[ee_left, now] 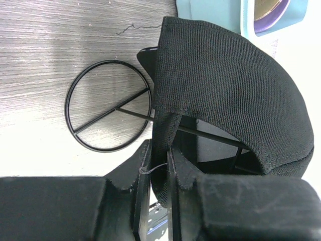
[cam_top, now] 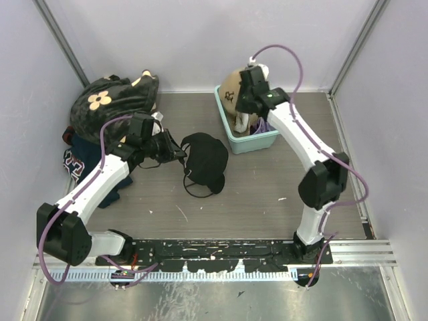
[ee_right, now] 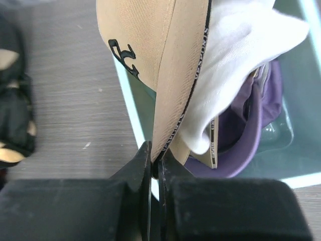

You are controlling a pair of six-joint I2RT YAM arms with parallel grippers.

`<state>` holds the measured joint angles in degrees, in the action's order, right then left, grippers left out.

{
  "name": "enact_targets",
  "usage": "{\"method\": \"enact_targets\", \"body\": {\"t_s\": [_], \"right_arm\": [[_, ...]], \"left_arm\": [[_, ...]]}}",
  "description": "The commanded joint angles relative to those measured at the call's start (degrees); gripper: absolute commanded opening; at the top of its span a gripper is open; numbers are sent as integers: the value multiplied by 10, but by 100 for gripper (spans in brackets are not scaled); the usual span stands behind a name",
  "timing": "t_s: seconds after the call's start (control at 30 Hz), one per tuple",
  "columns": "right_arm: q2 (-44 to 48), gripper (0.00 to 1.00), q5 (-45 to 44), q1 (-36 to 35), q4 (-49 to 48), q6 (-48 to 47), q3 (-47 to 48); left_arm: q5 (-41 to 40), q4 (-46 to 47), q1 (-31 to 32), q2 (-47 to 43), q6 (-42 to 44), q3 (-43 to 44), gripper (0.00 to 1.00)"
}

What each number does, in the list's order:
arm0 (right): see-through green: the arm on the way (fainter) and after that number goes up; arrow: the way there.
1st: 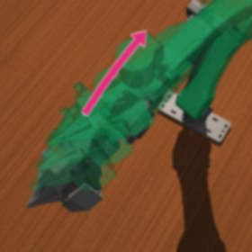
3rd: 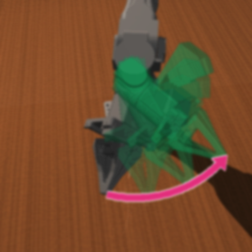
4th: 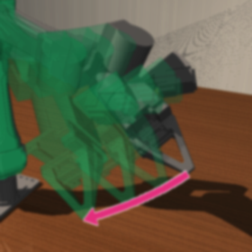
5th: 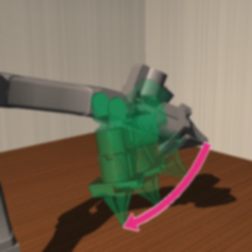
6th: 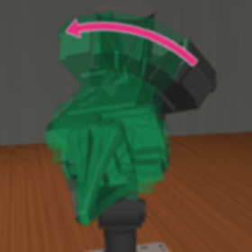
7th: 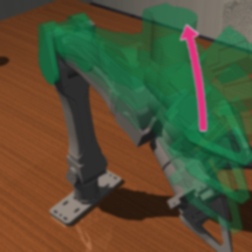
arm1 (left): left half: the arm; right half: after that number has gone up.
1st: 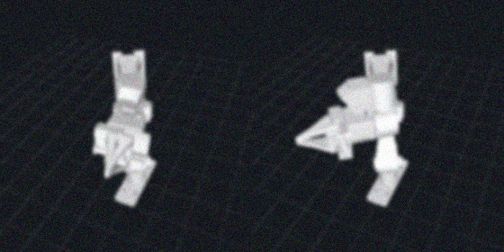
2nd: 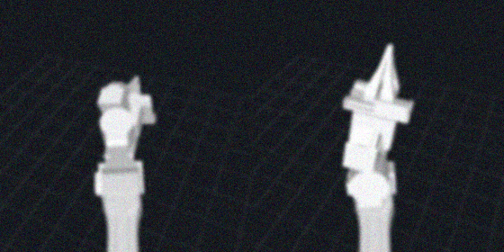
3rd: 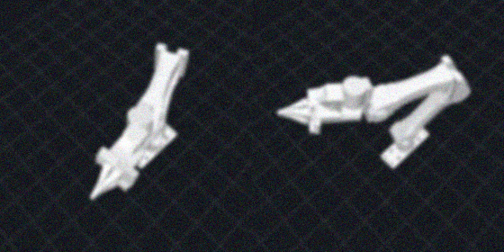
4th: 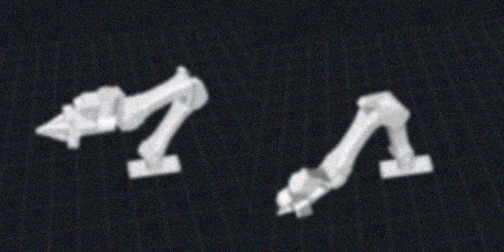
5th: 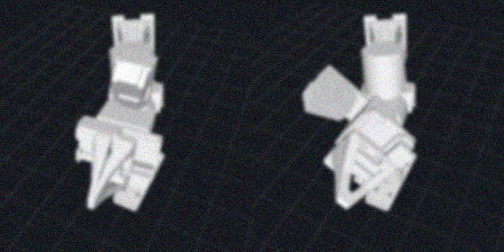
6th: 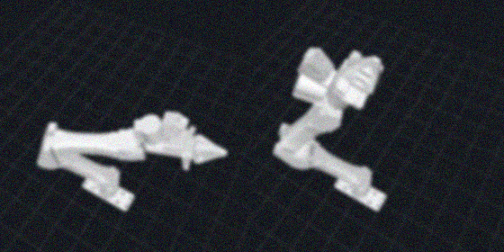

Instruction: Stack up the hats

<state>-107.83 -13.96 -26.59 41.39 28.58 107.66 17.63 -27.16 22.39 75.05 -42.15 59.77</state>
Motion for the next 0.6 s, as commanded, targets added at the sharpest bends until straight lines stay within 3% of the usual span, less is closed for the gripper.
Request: {"method": "enact_targets", "body": {"t_s": [0.0, 0.23, 0.33, 0.57], "right_arm": [[130, 1, 64, 27, -101, -40, 4], [168, 1, 258, 134, -120, 3, -4], [174, 1, 299, 159, -117, 0, -11], [176, 1, 375, 176, -114, -7, -18]], "left_arm": [[-18, -29, -24, 6, 27, -29, 21], [-15, -34, -46, 17, 48, -36, 12], [-17, -38, -51, 22, 58, -37, 2], [-12, -46, -76, 22, 93, -55, 0]]}}
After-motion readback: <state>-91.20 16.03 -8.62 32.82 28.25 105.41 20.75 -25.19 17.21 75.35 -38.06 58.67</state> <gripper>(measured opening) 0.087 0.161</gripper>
